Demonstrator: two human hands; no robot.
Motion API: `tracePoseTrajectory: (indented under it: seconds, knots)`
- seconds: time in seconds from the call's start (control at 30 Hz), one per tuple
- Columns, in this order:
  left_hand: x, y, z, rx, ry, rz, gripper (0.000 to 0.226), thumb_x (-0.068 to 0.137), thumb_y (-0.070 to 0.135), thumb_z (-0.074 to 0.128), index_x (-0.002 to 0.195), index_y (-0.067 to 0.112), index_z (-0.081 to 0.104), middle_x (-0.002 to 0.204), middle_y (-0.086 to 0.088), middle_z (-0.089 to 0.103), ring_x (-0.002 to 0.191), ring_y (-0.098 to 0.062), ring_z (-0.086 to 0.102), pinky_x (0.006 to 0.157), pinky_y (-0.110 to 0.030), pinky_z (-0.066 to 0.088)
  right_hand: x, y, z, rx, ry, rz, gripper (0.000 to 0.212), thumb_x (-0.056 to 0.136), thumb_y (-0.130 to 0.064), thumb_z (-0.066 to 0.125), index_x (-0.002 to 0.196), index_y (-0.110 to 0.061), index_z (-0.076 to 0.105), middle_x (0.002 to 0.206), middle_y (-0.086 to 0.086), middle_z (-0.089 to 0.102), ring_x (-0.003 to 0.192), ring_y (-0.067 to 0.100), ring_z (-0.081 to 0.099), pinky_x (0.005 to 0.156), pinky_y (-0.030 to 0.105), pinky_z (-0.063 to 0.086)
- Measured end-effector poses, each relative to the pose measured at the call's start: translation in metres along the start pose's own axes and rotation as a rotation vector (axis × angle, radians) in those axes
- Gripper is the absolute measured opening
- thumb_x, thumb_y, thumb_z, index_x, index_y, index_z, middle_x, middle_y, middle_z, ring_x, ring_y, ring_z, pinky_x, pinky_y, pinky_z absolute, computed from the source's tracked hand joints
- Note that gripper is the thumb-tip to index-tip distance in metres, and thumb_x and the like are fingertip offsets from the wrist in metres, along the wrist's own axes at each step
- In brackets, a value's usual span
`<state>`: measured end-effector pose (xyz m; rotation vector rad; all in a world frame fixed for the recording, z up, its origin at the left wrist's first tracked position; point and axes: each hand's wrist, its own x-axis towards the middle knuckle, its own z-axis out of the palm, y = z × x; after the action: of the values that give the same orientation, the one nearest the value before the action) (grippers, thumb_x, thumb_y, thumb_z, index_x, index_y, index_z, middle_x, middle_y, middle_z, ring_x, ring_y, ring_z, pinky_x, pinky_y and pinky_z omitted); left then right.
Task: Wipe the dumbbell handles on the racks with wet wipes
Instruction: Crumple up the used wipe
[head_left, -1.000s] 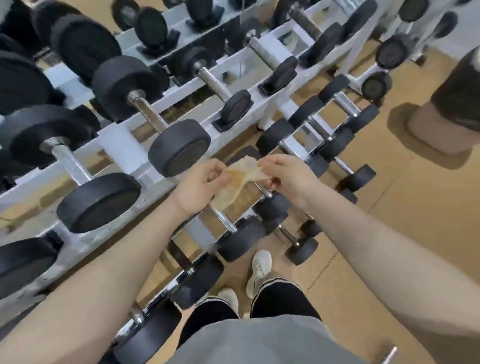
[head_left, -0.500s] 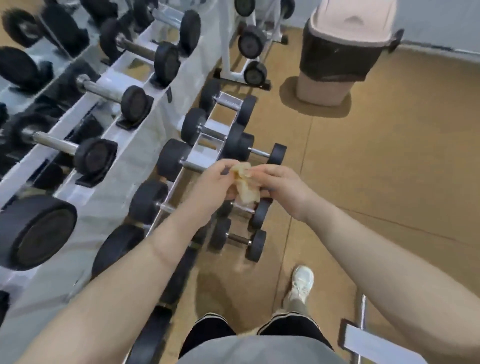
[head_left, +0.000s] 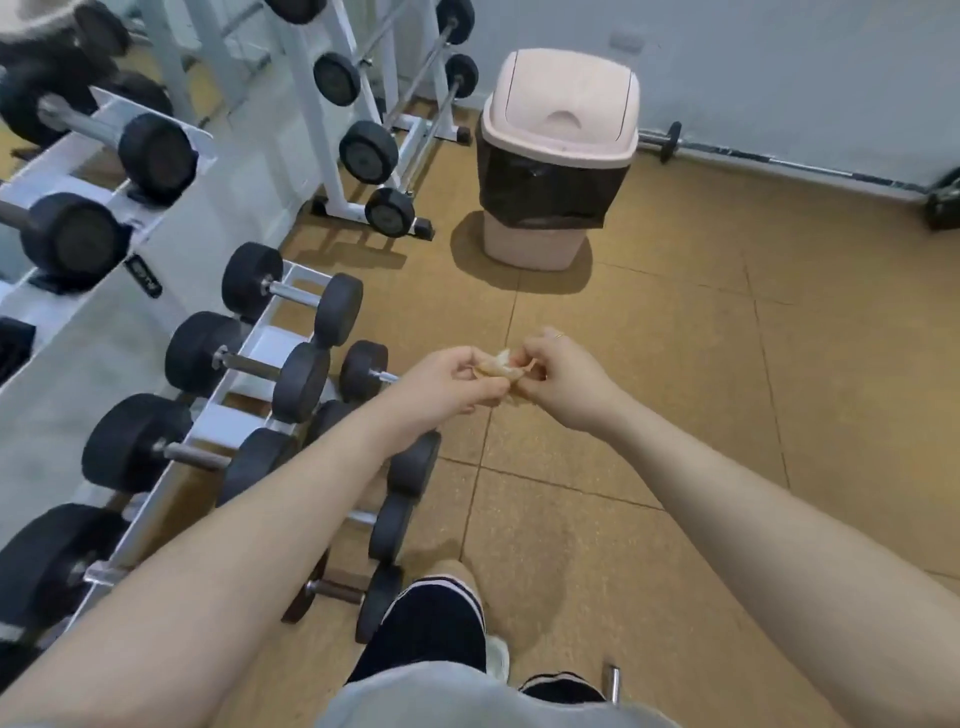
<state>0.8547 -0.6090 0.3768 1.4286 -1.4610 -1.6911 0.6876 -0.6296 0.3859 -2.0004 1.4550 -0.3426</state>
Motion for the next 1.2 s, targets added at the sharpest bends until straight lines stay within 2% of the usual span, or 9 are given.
tracePoseTrajectory:
  seconds: [0.13, 0.23, 0.33, 0.47, 0.63, 0.8, 0.97, 1.1, 1.2]
  knots:
    - [0.07, 0.024, -0.006, 0.045, -0.01, 0.041, 0.013, 0.087, 0.021, 0.061, 0.097, 0.029, 0.064, 0.096, 0.008, 0.067, 0.096, -0.004, 0.062, 0.087, -0.023, 0.049, 0.054, 0.036, -0.03, 0.109, 0.077, 0.028, 0.015, 0.084, -0.011, 0.061, 0.09, -0.018, 0.05, 0.092, -0.002, 0.049, 0.068, 0.009, 0.051, 0.054, 0.01, 0.036]
    - [0.13, 0.043, -0.02, 0.12, 0.025, 0.119, 0.016, 0.087, 0.017, 0.06, 0.092, 0.031, 0.066, 0.086, 0.014, 0.068, 0.084, 0.005, 0.061, 0.082, -0.02, 0.046, 0.109, 0.055, -0.048, 0.214, 0.043, -0.002, 0.024, 0.083, -0.01, 0.063, 0.097, -0.022, 0.048, 0.094, -0.005, 0.054, 0.076, 0.014, 0.056, 0.063, 0.019, 0.042]
    - [0.198, 0.065, -0.047, 0.193, 0.019, 0.136, 0.017, 0.089, 0.019, 0.057, 0.093, 0.033, 0.066, 0.093, 0.009, 0.067, 0.091, -0.007, 0.06, 0.082, -0.023, 0.048, 0.173, 0.077, -0.067, 0.239, 0.053, -0.012, 0.017, 0.083, -0.015, 0.064, 0.093, -0.022, 0.053, 0.087, -0.007, 0.058, 0.08, 0.014, 0.058, 0.07, 0.026, 0.048]
    - [0.293, 0.108, -0.09, 0.137, 0.15, 0.096, 0.009, 0.088, 0.022, 0.058, 0.096, 0.025, 0.058, 0.095, -0.001, 0.067, 0.091, -0.015, 0.063, 0.077, -0.025, 0.05, 0.267, 0.093, -0.117, 0.289, 0.133, 0.055, 0.02, 0.081, -0.016, 0.067, 0.09, -0.021, 0.05, 0.09, -0.001, 0.057, 0.081, 0.018, 0.059, 0.074, 0.033, 0.053]
    - [0.415, 0.173, -0.124, 0.086, 0.14, 0.078, 0.006, 0.086, 0.02, 0.063, 0.086, 0.024, 0.058, 0.085, 0.001, 0.069, 0.084, -0.013, 0.066, 0.083, -0.033, 0.054, 0.363, 0.114, -0.195, 0.194, 0.136, 0.046, 0.016, 0.081, -0.016, 0.068, 0.088, -0.02, 0.054, 0.1, -0.003, 0.05, 0.079, 0.005, 0.05, 0.065, 0.015, 0.041]
    - [0.52, 0.214, -0.137, 0.151, 0.163, 0.055, 0.005, 0.087, 0.018, 0.06, 0.092, 0.019, 0.06, 0.09, -0.004, 0.068, 0.089, -0.02, 0.065, 0.085, -0.037, 0.054, 0.447, 0.161, -0.246, 0.232, 0.07, 0.053, 0.018, 0.078, -0.017, 0.072, 0.089, -0.023, 0.06, 0.099, -0.006, 0.054, 0.08, 0.008, 0.053, 0.075, 0.024, 0.047]
    - [0.627, 0.234, -0.165, 0.165, 0.138, 0.049, 0.007, 0.085, 0.006, 0.057, 0.09, 0.01, 0.059, 0.074, -0.001, 0.064, 0.075, -0.015, 0.059, 0.077, -0.031, 0.05, 0.547, 0.215, -0.28, 0.476, -0.028, 0.11, 0.023, 0.077, -0.005, 0.069, 0.084, -0.026, 0.064, 0.074, -0.006, 0.06, 0.063, 0.007, 0.051, 0.06, 0.014, 0.042]
    - [0.723, 0.256, -0.19, 0.17, 0.103, 0.033, 0.003, 0.087, 0.013, 0.06, 0.088, 0.011, 0.061, 0.071, 0.001, 0.061, 0.068, -0.009, 0.056, 0.065, -0.019, 0.048, 0.649, 0.259, -0.304, 0.414, 0.025, 0.078, 0.042, 0.079, 0.001, 0.066, 0.115, -0.014, 0.053, 0.096, -0.002, 0.054, 0.062, 0.005, 0.051, 0.057, 0.012, 0.045]
    - [0.791, 0.28, -0.207, 0.096, 0.123, -0.018, 0.005, 0.088, 0.016, 0.06, 0.086, 0.012, 0.061, 0.075, 0.001, 0.063, 0.071, -0.01, 0.058, 0.063, -0.019, 0.048, 0.724, 0.285, -0.337, 0.29, -0.002, 0.074, 0.033, 0.081, -0.004, 0.065, 0.112, -0.01, 0.058, 0.104, 0.006, 0.059, 0.071, 0.011, 0.055, 0.057, 0.014, 0.048]
